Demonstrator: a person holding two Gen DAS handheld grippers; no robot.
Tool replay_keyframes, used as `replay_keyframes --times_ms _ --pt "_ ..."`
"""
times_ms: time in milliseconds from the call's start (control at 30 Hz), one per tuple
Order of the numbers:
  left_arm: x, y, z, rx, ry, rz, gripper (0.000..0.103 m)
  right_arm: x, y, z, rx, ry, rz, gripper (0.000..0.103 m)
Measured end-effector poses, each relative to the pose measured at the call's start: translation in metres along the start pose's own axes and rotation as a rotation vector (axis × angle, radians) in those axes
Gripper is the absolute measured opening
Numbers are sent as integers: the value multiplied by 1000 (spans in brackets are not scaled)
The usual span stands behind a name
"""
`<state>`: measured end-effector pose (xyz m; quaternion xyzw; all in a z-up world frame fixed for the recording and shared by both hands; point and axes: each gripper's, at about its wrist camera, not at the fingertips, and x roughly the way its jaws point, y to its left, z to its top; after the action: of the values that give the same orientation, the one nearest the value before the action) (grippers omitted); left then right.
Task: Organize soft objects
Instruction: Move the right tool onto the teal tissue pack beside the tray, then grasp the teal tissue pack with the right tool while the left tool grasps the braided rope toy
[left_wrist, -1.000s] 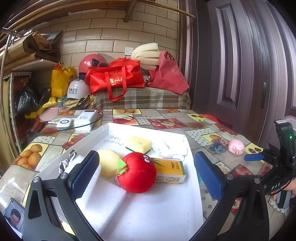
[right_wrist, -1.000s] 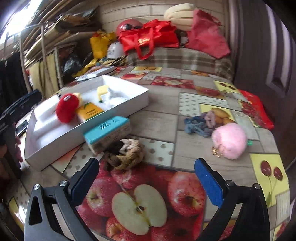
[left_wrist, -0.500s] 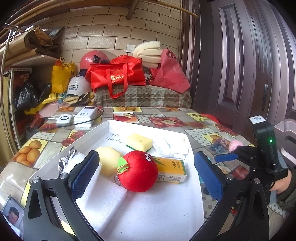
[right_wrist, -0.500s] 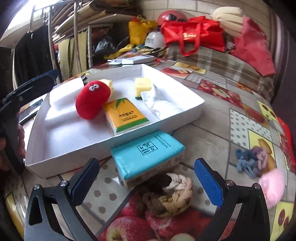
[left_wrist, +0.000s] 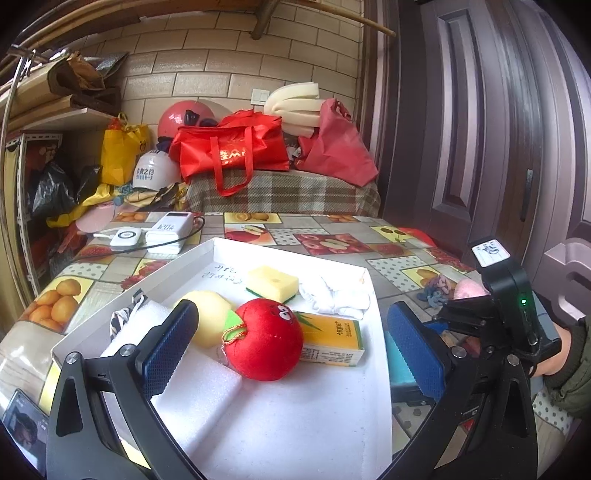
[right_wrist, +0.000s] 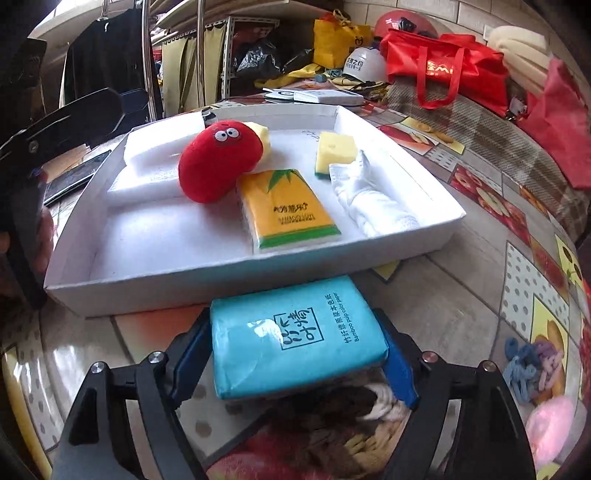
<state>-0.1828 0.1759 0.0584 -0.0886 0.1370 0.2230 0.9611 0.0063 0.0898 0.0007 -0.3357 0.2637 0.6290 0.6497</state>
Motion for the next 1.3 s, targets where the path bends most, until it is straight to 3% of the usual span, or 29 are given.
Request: replay_keyframes --times_ms 133,233,333,467,567,633,733,900,967,1000,1033,1100,1200,1300 --pt "-3 -15 -1 48 -4 -31 103 -20 5 -22 23 2 5 82" --pt "-3 -25 -3 22 11 -92 103 -36 13 -37 16 -14 -28 82" --pt "-2 -41 -4 20 28 -139 103 -69 13 -42 64 -162 -76 82" --pt "-3 -69 -7 96 48 -188 103 -104 -19 -59 312 -321 -71 82" --pt "5 -103 -12 188 125 -279 103 -118 -46 -85 460 -299 -178 82" --pt "16 -130 -17 262 196 -322 103 -130 -62 -102 558 -298 -197 82" --pt "46 -169 -27 345 342 -331 103 -147 -76 -119 598 -299 -268 82" --pt "85 -207 -33 403 435 -362 102 -156 -86 -132 673 -333 -258 82" --pt "99 -219 -38 436 490 -353 91 -156 -83 -131 674 -340 -256 82" --pt "104 -223 -42 454 524 -341 71 -156 -83 -131 672 -343 -254 82" --pt "106 -224 -43 456 537 -350 58 -155 -83 -130 670 -342 -253 82" --pt "103 -222 -42 447 527 -362 43 -155 -83 -130 669 -344 -250 82" --pt "96 -220 -41 440 492 -363 37 -155 -84 -130 671 -348 -253 82" --pt "82 -213 -33 416 402 -363 37 -158 -80 -130 660 -355 -278 82"
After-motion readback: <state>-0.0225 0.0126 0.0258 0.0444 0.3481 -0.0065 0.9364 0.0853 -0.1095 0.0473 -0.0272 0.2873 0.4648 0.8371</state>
